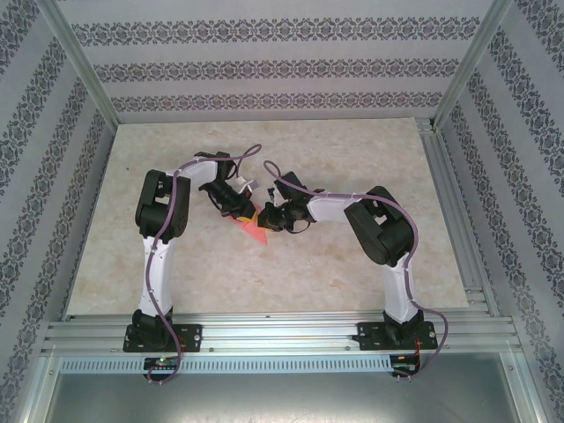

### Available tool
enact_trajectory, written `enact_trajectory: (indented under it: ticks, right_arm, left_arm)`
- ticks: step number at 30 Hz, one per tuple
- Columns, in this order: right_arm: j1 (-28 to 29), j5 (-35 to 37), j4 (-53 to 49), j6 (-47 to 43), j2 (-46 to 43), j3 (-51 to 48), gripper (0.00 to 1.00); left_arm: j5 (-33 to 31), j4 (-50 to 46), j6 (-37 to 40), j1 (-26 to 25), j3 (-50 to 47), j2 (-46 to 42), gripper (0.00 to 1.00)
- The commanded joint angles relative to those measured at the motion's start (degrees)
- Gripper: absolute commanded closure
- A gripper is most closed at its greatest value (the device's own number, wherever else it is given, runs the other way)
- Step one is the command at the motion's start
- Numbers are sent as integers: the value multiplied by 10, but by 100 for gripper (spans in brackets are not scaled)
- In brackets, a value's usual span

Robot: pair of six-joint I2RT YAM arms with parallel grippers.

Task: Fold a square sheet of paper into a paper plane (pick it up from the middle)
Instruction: Third fold the triangle at the center of the table.

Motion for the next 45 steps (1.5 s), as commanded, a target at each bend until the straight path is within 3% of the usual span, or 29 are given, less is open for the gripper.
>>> enact_trajectory:
  ticks: [1,8,23,36,45]
  right_arm:
    - [-2,0,-2,3,-17,-9,89]
    - [-18,-4,23,15,-60,-9,89]
    - [-19,-26,36,26,8,34,90]
    - [-13,37,-80,-13,36,67,91]
    - [-23,1,-27,12,-1,78,91]
  left_arm:
    - [-55,-20,8,11,1,1,100]
    - [-55,-20,7,11,-2,-6,100]
    - [-61,-19,3,12,-7,-8,100]
    - [-65,-19,0,12,-5,-9,99]
    - [-70,-21,0,13,-7,-11,99]
